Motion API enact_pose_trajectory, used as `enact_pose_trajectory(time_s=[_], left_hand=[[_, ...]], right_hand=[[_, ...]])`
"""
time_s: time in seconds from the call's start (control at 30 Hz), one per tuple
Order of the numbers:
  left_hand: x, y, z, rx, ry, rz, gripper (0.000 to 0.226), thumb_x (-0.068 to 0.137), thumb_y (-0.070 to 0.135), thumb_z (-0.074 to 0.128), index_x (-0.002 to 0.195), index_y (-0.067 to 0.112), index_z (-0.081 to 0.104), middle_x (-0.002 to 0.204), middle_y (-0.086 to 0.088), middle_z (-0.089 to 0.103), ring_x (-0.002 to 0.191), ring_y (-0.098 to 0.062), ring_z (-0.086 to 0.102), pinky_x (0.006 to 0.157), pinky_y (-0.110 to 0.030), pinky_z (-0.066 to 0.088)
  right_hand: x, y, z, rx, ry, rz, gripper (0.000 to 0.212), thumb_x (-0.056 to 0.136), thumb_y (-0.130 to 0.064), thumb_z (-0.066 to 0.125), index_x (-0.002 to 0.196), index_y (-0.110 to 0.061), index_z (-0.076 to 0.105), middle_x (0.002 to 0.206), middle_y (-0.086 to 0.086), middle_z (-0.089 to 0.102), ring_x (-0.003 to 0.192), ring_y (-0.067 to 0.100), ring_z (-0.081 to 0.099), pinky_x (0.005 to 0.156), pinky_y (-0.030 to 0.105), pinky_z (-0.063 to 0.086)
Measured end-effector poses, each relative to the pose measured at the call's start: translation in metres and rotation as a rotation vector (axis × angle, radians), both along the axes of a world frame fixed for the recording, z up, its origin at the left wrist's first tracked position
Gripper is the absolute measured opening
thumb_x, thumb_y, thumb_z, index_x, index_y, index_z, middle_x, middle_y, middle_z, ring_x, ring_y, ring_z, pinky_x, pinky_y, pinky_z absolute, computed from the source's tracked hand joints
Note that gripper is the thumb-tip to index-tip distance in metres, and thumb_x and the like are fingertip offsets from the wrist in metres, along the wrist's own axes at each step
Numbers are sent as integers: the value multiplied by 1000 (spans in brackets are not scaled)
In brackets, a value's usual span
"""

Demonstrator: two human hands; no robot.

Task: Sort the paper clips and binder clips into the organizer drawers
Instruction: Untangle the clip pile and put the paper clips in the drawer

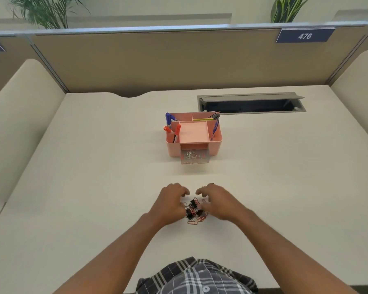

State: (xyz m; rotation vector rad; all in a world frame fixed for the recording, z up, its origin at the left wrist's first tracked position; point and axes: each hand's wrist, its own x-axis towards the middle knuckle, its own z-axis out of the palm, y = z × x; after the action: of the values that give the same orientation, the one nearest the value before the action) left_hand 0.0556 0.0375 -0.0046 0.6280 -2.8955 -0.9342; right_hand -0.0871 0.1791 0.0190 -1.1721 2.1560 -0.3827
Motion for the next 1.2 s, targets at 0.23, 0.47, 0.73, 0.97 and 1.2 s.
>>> enact_pose_trajectory(time_s=[0.23,0.47,0.73,0.97,1.2], left_hand=[[11,13,-17,-93,-60,-31,29,75,17,57,103,19,67,98,1,60,94,-22,54,78,-33,43],[7,12,-15,-58,50,22,22,90,11,55,111,12,63,99,-6,61,95,-25,53,82,-34,44],[1,4,-10,-92,36,90,25,90,11,54,115,13,61,104,-3,61,99,-22,52,84,-28,42],[9,10,-14,-164,-67,64,32,70,13,57,100,14,66,93,-1,60,87,-23,53,74,-34,45],[7,16,-23,-146,-16,77,32,77,1,57,107,8,62,100,-7,59,88,-26,53,75,-38,48]], right_hand=[[30,-3,-27,-98,118,28,14,88,-17,55,102,-17,59,103,3,53,99,23,52,76,33,43],[22,-6,-19,-155,103,-33,9,90,-21,56,98,-19,60,95,0,57,86,18,53,74,31,45],[-8,10,-19,-96,253,-209,13,89,-11,47,92,-12,60,90,4,57,85,25,56,71,36,46],[0,13,-21,-97,281,-219,16,93,-21,52,105,-14,60,97,6,62,90,28,59,75,37,49],[33,5,-29,74,273,-177,13,95,-21,51,97,-11,60,101,10,64,89,32,63,72,35,46]])
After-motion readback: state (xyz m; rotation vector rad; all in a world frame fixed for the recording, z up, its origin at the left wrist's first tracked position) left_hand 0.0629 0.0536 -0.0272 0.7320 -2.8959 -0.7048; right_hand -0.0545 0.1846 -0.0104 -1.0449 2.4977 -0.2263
